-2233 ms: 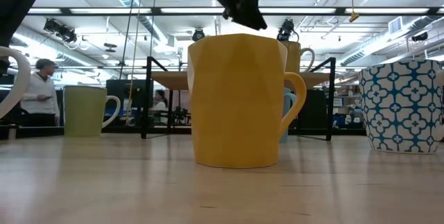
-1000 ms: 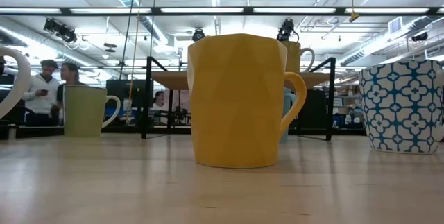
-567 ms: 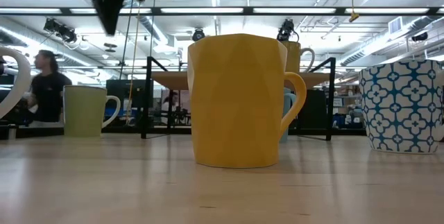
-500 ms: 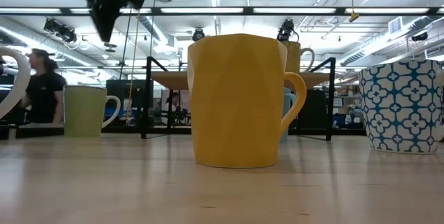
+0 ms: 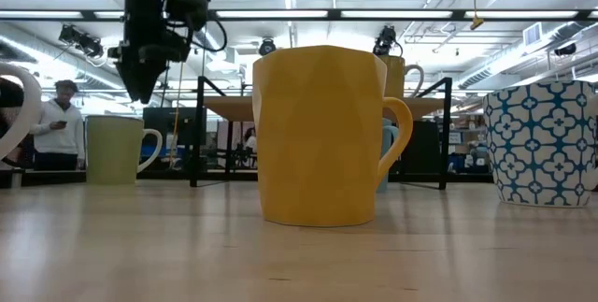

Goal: Place coffee mugs
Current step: Put the green mug on the shelf

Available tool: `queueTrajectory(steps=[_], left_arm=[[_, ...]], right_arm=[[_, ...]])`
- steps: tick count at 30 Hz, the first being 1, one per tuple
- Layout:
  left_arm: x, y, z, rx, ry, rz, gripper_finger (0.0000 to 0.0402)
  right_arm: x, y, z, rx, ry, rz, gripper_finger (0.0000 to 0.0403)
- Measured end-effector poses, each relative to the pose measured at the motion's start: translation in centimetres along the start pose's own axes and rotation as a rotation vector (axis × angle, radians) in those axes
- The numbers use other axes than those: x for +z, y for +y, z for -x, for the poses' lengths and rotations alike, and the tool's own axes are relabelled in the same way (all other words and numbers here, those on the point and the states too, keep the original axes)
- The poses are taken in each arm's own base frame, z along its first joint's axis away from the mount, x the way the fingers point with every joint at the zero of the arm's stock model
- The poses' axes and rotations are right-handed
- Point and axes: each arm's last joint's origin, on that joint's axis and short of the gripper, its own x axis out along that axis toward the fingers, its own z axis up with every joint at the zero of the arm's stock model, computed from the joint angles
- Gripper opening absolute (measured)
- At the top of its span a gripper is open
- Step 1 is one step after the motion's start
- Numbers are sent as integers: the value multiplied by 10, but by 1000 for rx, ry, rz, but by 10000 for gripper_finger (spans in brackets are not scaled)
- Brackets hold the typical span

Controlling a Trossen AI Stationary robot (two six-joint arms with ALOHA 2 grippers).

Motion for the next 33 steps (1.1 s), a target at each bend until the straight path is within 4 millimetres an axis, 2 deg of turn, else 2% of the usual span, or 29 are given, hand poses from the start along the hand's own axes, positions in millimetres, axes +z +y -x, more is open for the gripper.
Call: queueTrajectory(steps=[10, 21, 29, 33], left_arm=[[-3, 6, -25, 39, 11, 207, 208], [-7, 3, -46, 44, -19, 428, 208], [-14, 1, -60, 60, 3, 424, 206], [-14, 1, -60, 60, 1, 425, 180]], right_arm=[[0, 0, 0, 0, 0, 0, 205], [0, 0, 0, 0, 0, 0, 205], [0, 0, 0, 0, 0, 0, 205], [0, 0, 0, 0, 0, 0, 205]])
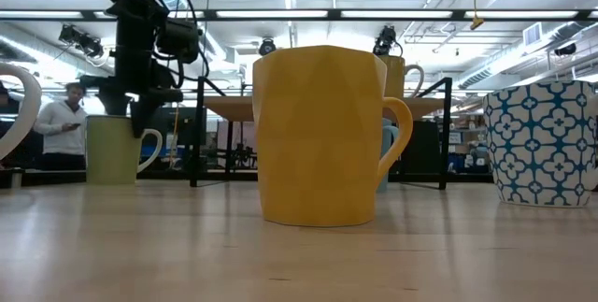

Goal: Place coffee mugs
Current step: Put the green mug on the shelf

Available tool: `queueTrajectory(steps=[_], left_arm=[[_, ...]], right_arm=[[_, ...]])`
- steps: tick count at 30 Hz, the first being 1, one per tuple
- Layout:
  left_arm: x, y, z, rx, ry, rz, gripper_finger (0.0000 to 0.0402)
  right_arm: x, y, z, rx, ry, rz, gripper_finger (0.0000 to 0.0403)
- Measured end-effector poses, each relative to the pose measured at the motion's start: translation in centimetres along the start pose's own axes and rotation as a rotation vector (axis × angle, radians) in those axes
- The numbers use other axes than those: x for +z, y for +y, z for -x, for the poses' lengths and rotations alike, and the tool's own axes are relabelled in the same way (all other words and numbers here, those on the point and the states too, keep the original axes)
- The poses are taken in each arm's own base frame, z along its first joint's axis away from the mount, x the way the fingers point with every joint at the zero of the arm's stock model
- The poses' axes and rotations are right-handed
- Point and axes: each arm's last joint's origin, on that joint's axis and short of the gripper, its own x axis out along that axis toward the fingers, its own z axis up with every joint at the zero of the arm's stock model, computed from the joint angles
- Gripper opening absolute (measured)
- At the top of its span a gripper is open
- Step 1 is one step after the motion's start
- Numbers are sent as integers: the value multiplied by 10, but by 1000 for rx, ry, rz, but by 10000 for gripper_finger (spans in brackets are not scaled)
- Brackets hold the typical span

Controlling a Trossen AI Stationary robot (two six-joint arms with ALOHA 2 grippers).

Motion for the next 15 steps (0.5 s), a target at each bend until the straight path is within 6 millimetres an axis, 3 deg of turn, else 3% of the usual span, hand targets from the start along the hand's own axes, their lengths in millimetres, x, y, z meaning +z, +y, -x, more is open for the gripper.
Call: queueTrajectory(steps=[15], left_arm=[[0, 0, 0, 13, -9, -62, 34]], right_arm=[[0, 0, 0, 0, 0, 0, 205]])
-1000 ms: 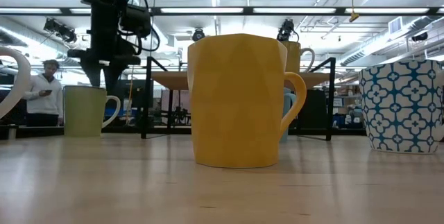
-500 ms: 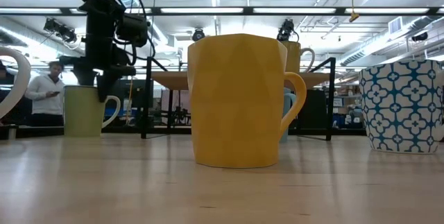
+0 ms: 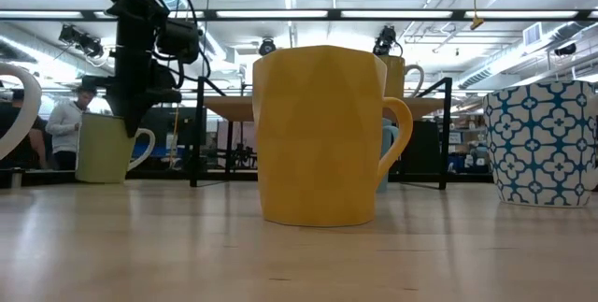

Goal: Place coffee mugs
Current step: Put the green mug on the shelf

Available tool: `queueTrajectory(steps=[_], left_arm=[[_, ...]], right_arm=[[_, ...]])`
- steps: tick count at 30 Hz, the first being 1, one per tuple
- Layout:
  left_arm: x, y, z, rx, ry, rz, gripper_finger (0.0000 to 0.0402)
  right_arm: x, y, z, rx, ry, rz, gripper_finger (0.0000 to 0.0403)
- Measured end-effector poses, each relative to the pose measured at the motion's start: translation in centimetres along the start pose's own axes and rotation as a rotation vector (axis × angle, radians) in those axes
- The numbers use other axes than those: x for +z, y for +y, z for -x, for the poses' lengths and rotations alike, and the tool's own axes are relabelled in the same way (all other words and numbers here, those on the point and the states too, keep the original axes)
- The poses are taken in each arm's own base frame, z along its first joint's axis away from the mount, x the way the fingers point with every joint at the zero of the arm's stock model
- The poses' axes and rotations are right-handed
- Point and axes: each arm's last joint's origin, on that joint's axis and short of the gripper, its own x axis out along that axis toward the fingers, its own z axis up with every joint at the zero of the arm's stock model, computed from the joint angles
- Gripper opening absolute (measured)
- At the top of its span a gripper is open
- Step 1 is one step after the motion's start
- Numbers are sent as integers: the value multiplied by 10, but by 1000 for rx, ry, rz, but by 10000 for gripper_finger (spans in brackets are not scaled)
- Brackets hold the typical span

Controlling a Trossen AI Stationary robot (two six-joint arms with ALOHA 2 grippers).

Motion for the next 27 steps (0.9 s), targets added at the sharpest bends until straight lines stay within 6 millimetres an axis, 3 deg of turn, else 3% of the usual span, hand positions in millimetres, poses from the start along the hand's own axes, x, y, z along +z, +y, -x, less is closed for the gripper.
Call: queueTrajectory(steps=[16, 27], left_arm=[[3, 5, 17, 25, 44, -43, 31], [19, 9, 63, 4, 8, -108, 31]], right_arm=[[0, 0, 0, 0, 0, 0, 205], [0, 0, 0, 0, 0, 0, 205]])
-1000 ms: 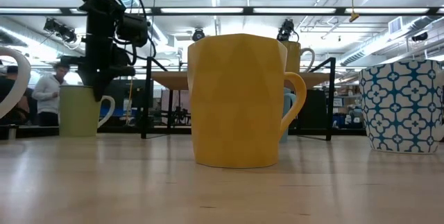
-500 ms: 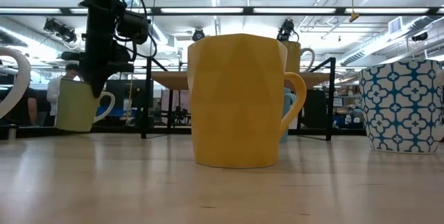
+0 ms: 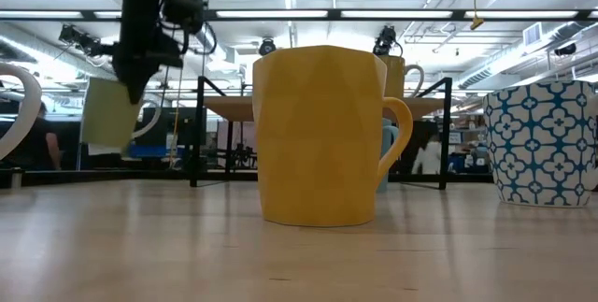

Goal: Place coffee mugs
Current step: Put the green mug on the shelf

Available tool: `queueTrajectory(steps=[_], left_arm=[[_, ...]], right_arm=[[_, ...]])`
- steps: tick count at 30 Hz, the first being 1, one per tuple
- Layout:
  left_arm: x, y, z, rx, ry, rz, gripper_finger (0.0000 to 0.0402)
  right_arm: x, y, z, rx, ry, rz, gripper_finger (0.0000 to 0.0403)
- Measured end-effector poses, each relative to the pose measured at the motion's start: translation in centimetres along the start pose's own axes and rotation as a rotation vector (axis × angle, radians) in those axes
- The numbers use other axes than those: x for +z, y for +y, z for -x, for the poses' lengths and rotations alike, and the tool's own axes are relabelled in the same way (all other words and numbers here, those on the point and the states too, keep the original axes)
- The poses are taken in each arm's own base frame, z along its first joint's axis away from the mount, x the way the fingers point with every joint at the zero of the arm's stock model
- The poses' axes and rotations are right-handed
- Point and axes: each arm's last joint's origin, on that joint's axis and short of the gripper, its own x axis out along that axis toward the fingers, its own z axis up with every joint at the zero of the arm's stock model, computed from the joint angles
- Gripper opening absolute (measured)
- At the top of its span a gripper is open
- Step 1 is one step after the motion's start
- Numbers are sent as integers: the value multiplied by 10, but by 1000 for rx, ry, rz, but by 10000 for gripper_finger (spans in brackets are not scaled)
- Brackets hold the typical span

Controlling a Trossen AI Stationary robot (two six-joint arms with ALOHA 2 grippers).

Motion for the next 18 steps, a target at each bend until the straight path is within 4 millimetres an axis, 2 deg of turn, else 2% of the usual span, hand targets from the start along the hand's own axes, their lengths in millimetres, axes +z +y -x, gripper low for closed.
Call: queueTrajectory(steps=[10, 18], left_arm=[[15, 5, 73, -87, -175, -97, 31], [16, 8, 130, -190, -362, -151, 31]], right_arm=[[0, 0, 0, 0, 0, 0, 205], [0, 0, 0, 0, 0, 0, 205]])
